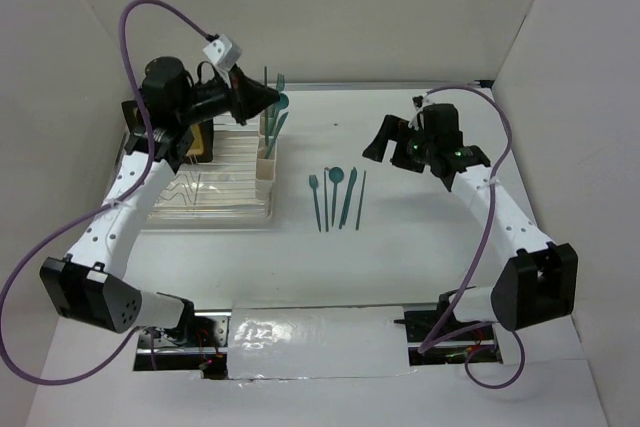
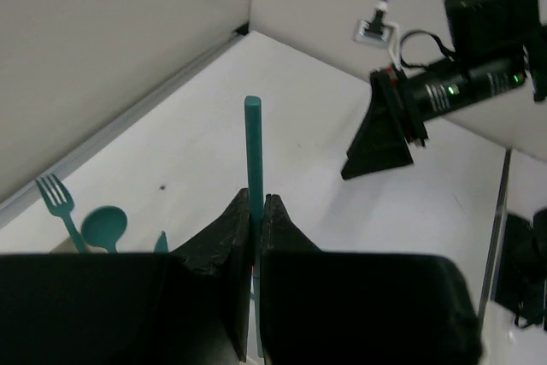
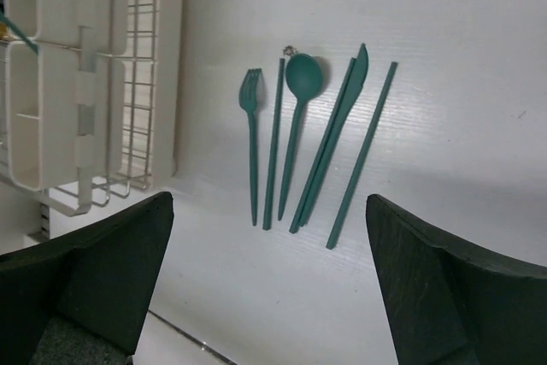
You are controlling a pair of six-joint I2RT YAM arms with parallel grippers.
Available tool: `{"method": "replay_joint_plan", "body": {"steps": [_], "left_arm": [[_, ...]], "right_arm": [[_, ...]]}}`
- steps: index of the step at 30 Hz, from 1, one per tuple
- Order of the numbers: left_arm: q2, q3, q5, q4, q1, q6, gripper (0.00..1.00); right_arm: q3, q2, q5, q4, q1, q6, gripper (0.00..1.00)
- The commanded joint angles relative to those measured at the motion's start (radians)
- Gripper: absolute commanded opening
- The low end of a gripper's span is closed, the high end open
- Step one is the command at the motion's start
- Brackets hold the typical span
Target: Sort the eating utensils into containers
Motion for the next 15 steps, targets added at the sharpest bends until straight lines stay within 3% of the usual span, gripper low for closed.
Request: {"method": "replay_joint_plan", "body": {"steps": [1,6,15], "left_arm": [[-0.038,-0.139,0.158,0.123,0.014,0.096,0.0],[-0.104,-0.285,0.161,0.185,0.017,0.149,0.0],[-0.081,-0.303,0.184,0.238,0.03,0.175,0.01]], "right_arm": [[-0.007,0.021,0.09,0.014,0.021,0.014,1.0],[-0.017,0.097,0.112,0.0,0.038,0.063,1.0],[-0.017,0.127,0.14,-0.02,0.081,0.095,1.0]]}}
